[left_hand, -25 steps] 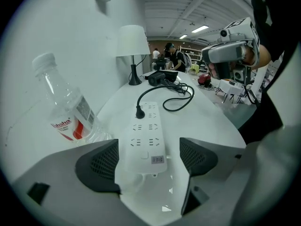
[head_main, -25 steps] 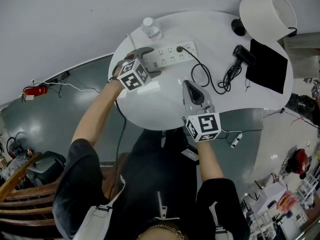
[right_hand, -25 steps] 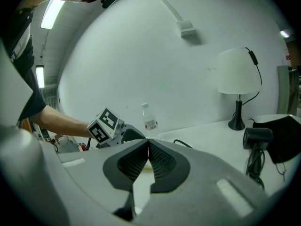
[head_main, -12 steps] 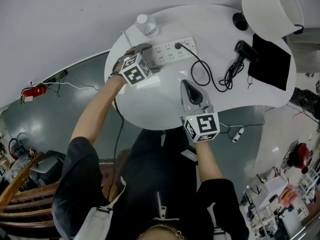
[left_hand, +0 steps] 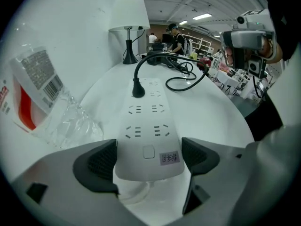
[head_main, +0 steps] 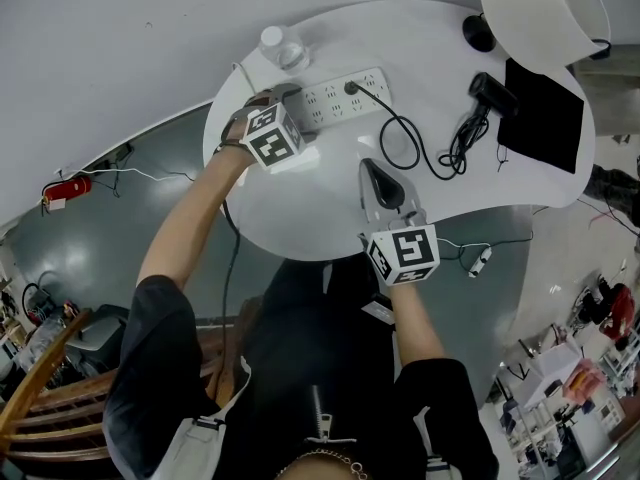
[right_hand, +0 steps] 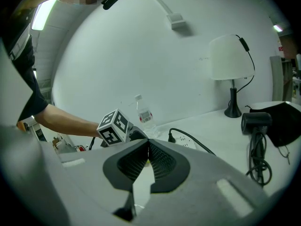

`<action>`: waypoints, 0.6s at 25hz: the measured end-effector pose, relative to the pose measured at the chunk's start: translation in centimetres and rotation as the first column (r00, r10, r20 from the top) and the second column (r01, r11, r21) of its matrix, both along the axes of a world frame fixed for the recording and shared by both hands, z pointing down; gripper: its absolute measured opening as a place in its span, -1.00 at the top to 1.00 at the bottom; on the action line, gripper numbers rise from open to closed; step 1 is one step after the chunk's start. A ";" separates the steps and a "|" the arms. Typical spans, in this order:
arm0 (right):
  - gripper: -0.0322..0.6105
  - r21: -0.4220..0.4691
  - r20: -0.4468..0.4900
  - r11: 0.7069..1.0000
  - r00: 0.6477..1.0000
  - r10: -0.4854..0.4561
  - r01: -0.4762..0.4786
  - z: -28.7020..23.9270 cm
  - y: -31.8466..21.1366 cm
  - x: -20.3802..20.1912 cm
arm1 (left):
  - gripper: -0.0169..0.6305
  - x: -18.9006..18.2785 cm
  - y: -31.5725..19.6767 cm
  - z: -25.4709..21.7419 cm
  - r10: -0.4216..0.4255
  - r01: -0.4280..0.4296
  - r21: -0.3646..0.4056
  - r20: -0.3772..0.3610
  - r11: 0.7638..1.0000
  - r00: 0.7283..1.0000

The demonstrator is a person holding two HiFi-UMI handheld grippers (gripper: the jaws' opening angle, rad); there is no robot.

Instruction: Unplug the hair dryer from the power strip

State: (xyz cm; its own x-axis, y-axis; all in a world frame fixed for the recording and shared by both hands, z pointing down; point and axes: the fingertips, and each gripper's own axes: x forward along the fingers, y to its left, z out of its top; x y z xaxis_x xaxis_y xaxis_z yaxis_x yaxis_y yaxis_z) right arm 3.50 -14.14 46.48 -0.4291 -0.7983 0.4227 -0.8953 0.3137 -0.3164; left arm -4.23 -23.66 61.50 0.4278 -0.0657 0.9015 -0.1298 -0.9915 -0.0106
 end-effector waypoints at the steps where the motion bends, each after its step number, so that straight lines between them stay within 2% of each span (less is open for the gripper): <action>1: 0.89 0.001 0.002 1.000 1.000 0.002 -0.002 0.1 -0.1 0.0 | -0.33 0.0 0.0 0.1 0.008 -0.008 -0.002 0.009 1.000 1.000; 9: 0.89 0.034 0.009 0.999 1.000 0.018 -0.018 1.0 -1.6 -0.6 | -0.33 0.2 0.0 0.0 0.049 -0.049 0.005 0.028 0.999 0.998; 15: 0.89 0.099 -0.069 0.994 0.996 0.058 -0.050 2.2 -3.3 -0.1 | -0.33 0.3 -0.1 0.1 0.040 -0.041 0.010 0.027 0.999 0.999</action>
State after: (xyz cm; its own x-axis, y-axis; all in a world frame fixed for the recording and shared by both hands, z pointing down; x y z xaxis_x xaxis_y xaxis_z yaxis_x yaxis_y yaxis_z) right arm 3.36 -17.43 48.67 -0.3555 -0.8583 0.3701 -0.9311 0.2904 -0.2208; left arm -3.91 -23.80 61.60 0.4061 -0.0588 0.9119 -0.0892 -0.9957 -0.0245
